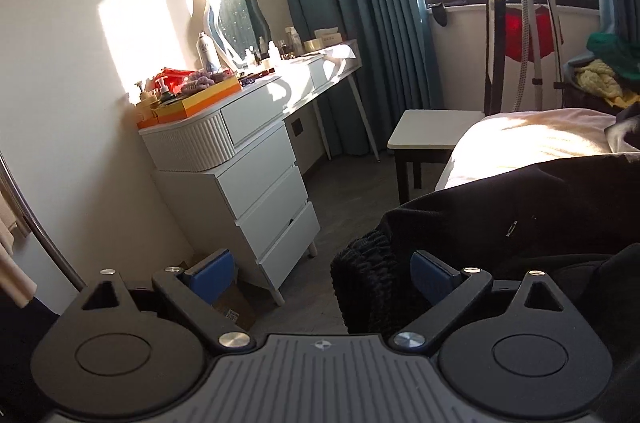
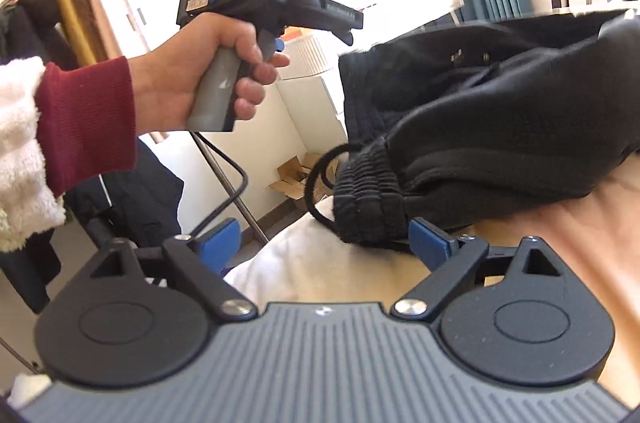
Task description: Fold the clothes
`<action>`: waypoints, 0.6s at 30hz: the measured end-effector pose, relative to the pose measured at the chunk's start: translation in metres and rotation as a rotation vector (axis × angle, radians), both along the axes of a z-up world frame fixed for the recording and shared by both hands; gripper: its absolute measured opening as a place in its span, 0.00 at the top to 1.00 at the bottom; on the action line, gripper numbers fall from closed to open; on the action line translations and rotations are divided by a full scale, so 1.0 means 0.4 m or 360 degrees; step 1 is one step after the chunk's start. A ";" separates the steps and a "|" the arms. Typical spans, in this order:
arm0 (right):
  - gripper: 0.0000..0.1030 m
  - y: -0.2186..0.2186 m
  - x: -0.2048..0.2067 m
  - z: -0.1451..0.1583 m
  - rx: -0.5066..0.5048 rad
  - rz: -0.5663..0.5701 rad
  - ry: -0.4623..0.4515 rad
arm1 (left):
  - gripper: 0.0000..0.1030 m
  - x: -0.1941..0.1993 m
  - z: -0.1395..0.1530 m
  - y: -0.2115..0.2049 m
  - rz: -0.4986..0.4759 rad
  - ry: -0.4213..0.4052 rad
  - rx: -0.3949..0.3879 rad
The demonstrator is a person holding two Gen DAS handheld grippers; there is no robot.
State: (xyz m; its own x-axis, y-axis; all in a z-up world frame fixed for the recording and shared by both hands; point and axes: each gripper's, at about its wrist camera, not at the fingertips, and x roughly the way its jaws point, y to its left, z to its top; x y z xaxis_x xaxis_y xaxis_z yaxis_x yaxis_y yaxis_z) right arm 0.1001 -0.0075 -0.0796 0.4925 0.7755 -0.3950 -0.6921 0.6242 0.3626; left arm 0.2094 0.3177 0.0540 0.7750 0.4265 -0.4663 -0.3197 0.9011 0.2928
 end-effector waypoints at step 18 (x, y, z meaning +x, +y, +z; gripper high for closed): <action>0.10 -0.589 -0.071 0.200 -0.0240 -0.0749 -0.0493 | 0.01 -0.503 0.042 -0.558 -0.0518 -0.0328 -0.0448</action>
